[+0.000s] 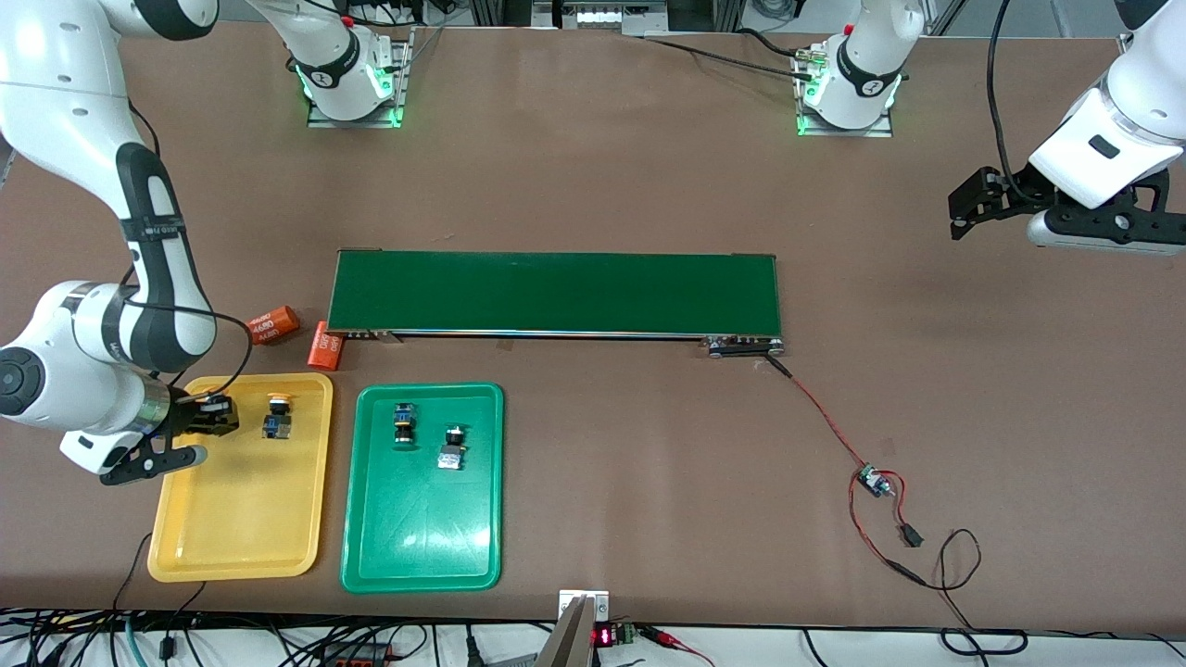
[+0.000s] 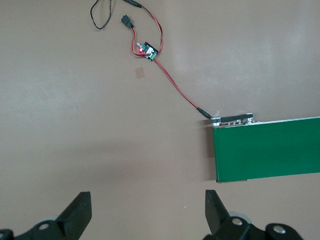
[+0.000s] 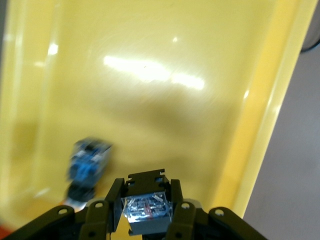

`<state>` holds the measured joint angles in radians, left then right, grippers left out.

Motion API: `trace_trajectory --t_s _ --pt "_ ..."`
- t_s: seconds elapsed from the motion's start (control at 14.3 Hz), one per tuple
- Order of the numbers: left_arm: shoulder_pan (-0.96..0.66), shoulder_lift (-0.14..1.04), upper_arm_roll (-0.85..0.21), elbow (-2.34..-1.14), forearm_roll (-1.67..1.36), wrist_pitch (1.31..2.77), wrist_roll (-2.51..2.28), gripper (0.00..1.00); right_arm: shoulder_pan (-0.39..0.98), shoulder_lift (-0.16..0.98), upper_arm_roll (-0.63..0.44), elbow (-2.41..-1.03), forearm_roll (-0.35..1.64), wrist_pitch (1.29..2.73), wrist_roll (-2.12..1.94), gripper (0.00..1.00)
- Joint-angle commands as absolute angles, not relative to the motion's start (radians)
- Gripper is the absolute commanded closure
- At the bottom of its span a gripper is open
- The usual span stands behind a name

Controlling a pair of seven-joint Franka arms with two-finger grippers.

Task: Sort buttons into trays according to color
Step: 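Lower the button into the yellow tray and open the right gripper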

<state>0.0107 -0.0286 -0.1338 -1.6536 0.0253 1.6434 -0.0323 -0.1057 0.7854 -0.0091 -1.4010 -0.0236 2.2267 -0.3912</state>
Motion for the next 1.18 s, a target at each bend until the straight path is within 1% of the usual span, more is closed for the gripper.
trace_trajectory --t_s 0.0,0.07,0.14,0.21,0.28,0.42,0.63,0.7,0.84,1.11 --pt "0.006 -0.014 -0.132 -1.621 0.018 1.62 -0.02 0.0 -0.121 0.847 0.005 -1.384 -0.038 2.394 -0.455 1.0" --pt "0.006 -0.014 -0.132 -1.623 0.018 1.62 -0.02 0.0 -0.126 0.86 0.006 -1.384 -0.038 2.436 -0.469 1.0" --pt "0.006 -0.014 -0.132 -1.621 0.018 1.62 -0.02 0.0 -0.127 0.873 0.005 -1.384 -0.037 2.457 -0.472 0.97" --pt "0.006 -0.014 -0.132 -1.621 0.018 1.62 -0.02 0.0 -0.127 0.874 0.006 -1.382 -0.031 2.462 -0.456 0.39" --pt "0.006 -0.014 -0.132 -1.621 0.018 1.62 -0.02 0.0 -0.126 0.87 0.008 -1.382 -0.026 2.454 -0.439 0.0" --pt "0.006 -0.014 -0.132 -1.621 0.018 1.62 -0.02 0.0 -0.12 0.844 0.008 -1.384 -0.017 2.419 -0.405 0.0" --pt "0.006 -0.014 -0.132 -1.621 0.018 1.62 -0.018 0.0 -0.123 0.778 0.012 -1.382 -0.002 2.204 -0.318 0.0" --pt "0.006 -0.014 -0.132 -1.621 0.018 1.62 -0.018 0.0 -0.12 0.76 0.017 -1.365 -0.003 2.13 -0.284 0.0" --pt "0.006 -0.014 -0.132 -1.623 0.018 1.62 -0.02 0.0 -0.086 0.71 0.015 -1.29 -0.002 1.955 -0.198 0.0" --pt "0.006 -0.014 -0.132 -1.623 0.018 1.62 -0.02 0.0 0.001 0.516 0.014 -1.308 -0.011 1.748 -0.011 0.0"
